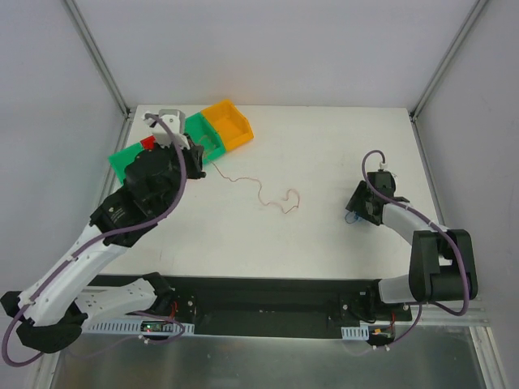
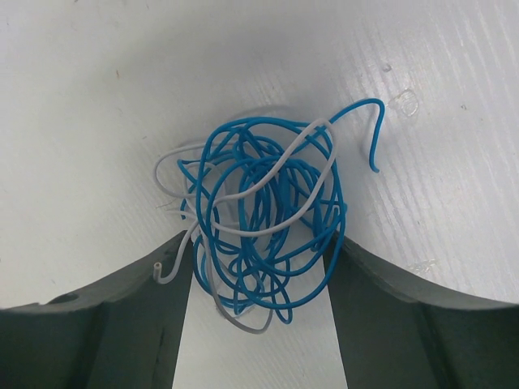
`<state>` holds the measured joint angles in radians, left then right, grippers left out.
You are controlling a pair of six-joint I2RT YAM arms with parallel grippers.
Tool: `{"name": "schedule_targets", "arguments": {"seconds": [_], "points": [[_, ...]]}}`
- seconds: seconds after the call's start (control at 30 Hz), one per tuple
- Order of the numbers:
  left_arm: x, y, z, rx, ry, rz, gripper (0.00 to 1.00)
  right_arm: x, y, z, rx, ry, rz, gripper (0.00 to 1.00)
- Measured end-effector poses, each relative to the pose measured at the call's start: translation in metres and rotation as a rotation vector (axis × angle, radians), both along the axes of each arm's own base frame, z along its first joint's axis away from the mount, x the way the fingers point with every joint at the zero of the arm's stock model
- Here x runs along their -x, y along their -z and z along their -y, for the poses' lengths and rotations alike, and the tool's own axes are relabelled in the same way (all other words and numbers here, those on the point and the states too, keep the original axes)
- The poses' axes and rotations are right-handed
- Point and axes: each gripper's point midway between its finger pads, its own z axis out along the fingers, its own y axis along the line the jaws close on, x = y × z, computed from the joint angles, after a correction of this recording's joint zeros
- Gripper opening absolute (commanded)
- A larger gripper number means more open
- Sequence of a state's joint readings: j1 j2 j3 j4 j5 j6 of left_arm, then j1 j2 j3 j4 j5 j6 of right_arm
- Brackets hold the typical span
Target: Untangle the cables
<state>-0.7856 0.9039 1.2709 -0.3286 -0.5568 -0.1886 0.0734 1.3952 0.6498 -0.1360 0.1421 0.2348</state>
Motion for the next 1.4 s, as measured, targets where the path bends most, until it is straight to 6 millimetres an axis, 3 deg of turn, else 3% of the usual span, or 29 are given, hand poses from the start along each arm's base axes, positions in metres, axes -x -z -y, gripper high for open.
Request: {"name": "schedule_targets", "arguments": {"seconds": [0.17, 0.27, 0.4, 0.53, 0.63, 0.73, 0.93, 1.23, 1.4], "points": [[-0.009, 0.046, 0.021, -0.057, 0.037, -0.117, 0.0, -0.003, -0.001, -0.001, -0.005, -0.002, 0.016, 0.67], [-0.015, 0.063, 0.039, -0.073, 0.083, -0.172, 0.0, -0.004, -0.001, -0.002, -0.011, -0.004, 0.02, 0.67], [-0.028, 0.101, 0.088, -0.092, 0.206, -0.304, 0.0, -0.004, -0.001, -0.003, -0.018, -0.006, 0.021, 0.67], [-0.028, 0.18, 0.128, -0.135, 0.316, -0.531, 0.0, -0.005, -0.001, -0.004, -0.019, -0.007, 0.022, 0.67], [-0.01, 0.235, 0.132, -0.166, 0.352, -0.694, 0.0, -0.006, -0.001, -0.004, -0.021, -0.009, 0.025, 0.67], [0.009, 0.271, 0.129, -0.187, 0.371, -0.816, 0.02, -0.006, -0.001, -0.005, -0.023, -0.01, 0.024, 0.67], [0.021, 0.288, 0.129, -0.183, 0.398, -0.879, 0.18, -0.009, -0.001, -0.005, -0.024, -0.011, 0.022, 0.67], [0.023, 0.301, 0.128, -0.198, 0.396, -0.893, 0.8, -0.01, -0.001, -0.006, -0.026, -0.012, 0.022, 0.67], [0.033, 0.307, 0.117, -0.211, 0.393, -0.909, 0.99, -0.011, -0.001, -0.006, -0.029, -0.014, 0.022, 0.67]]}}
